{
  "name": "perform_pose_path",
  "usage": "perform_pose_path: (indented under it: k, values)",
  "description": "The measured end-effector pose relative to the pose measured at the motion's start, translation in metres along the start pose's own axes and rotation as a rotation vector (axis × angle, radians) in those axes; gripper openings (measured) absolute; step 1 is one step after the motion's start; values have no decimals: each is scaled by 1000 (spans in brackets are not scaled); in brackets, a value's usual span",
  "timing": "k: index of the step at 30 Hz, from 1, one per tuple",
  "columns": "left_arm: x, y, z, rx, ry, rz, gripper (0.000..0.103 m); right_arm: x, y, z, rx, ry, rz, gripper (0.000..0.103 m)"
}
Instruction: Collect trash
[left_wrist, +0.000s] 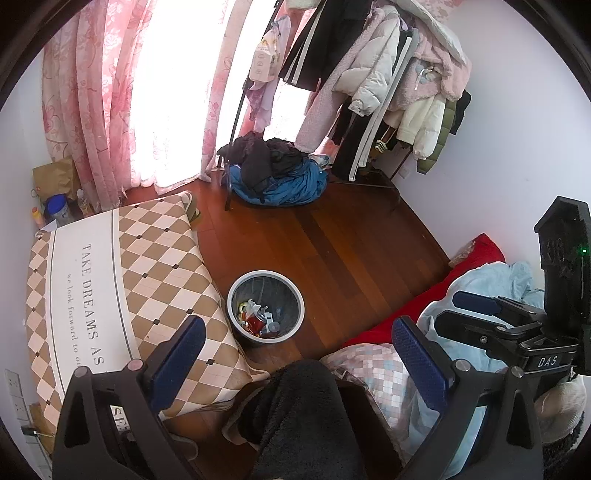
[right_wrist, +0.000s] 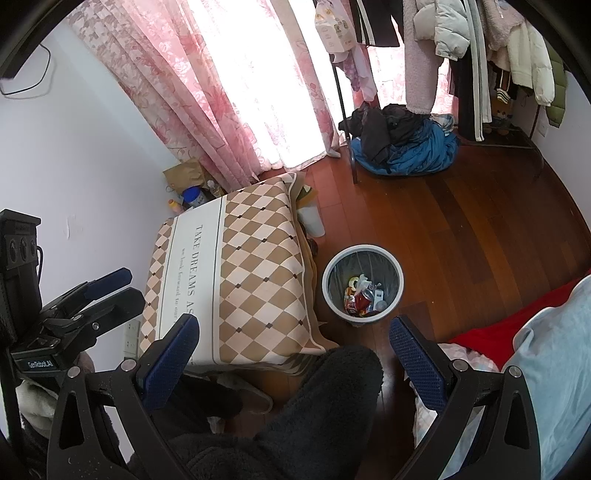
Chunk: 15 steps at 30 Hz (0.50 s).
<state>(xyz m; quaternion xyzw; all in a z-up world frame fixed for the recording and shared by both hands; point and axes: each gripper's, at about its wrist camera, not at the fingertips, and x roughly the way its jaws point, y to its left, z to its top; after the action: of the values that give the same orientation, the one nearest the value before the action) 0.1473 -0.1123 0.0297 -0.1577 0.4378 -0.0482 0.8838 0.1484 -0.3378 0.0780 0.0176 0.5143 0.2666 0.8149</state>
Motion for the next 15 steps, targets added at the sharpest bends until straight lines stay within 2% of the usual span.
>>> perform_pose_path:
  k: [15]
  values:
    - [-4, -2, -4, -11, -12, 4, 103, 1, -1, 5, -21, 11, 12, 103]
